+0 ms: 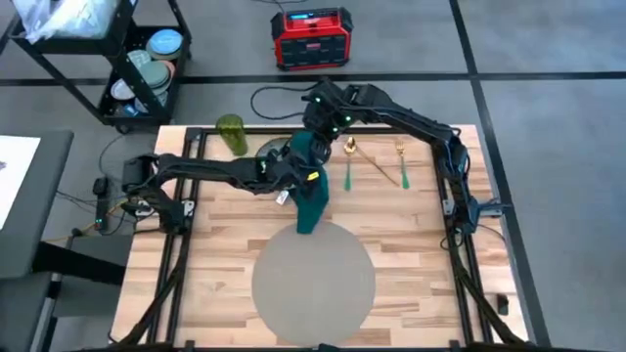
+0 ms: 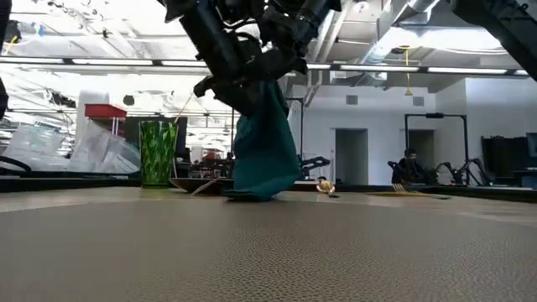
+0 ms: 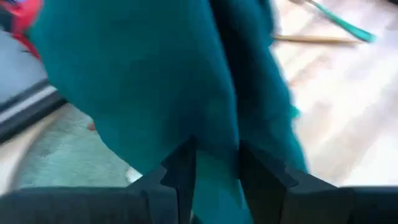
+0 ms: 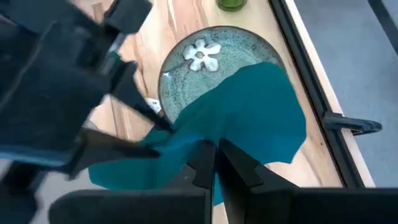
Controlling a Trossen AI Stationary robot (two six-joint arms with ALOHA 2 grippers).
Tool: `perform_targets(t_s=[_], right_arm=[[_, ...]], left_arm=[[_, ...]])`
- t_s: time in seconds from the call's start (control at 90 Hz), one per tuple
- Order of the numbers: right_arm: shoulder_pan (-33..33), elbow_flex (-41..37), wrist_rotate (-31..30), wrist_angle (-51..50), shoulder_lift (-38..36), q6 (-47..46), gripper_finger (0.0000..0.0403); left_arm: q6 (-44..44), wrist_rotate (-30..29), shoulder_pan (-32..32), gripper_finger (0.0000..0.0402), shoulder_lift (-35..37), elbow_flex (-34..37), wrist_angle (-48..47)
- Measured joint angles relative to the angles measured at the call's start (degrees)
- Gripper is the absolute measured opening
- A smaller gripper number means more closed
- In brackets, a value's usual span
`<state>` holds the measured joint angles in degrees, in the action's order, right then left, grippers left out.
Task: Set table place
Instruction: Fold the green napkin
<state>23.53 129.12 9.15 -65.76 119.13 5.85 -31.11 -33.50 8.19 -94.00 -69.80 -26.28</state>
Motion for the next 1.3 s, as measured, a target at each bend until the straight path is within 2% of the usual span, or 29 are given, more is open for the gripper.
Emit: perform_targets(t_s=[0.133, 0.267, 0.378, 0.522, 0.789, 1.044, 1.3], right_arm=[[-0.2, 0.0, 0.1, 0.1, 0.0, 0.0, 0.0000], [-0.2, 0.0, 0.1, 0.1, 0.0, 0.2, 0.0000], [-0.2, 0.0, 0.0, 0.2, 0.0, 0.2, 0.0000], [-0.1, 0.0, 0.1, 0.1, 0.0, 1.5, 0.0000], [0.9, 0.0, 0.2, -0.3, 0.0, 1.7, 0.0000], [-0.6, 0.7, 1.2, -5.7, -1.6, 2.3, 0.0000], [1.4, 3.5, -4.0, -12.6, -3.9, 4.0, 0.0000]], left_arm=[[0.0, -3.7, 0.3, 0.0086, 0.1, 0.0, 0.0], [0.4, -3.7, 0.3, 0.0021, 0.1, 0.0, 0.3], [-0.1, -3.8, 0.4, 0.0003, 0.2, 0.0, -0.8], [-3.1, -3.7, -0.3, 0.0000, 3.1, -0.2, -5.9], [-4.3, -6.1, -1.9, 0.0000, 9.4, -5.2, -16.2], [5.0, -6.1, 1.5, 0.0000, 10.2, -8.7, -19.9], [14.2, -5.7, 4.4, 0.0000, 10.2, -14.6, -24.8]])
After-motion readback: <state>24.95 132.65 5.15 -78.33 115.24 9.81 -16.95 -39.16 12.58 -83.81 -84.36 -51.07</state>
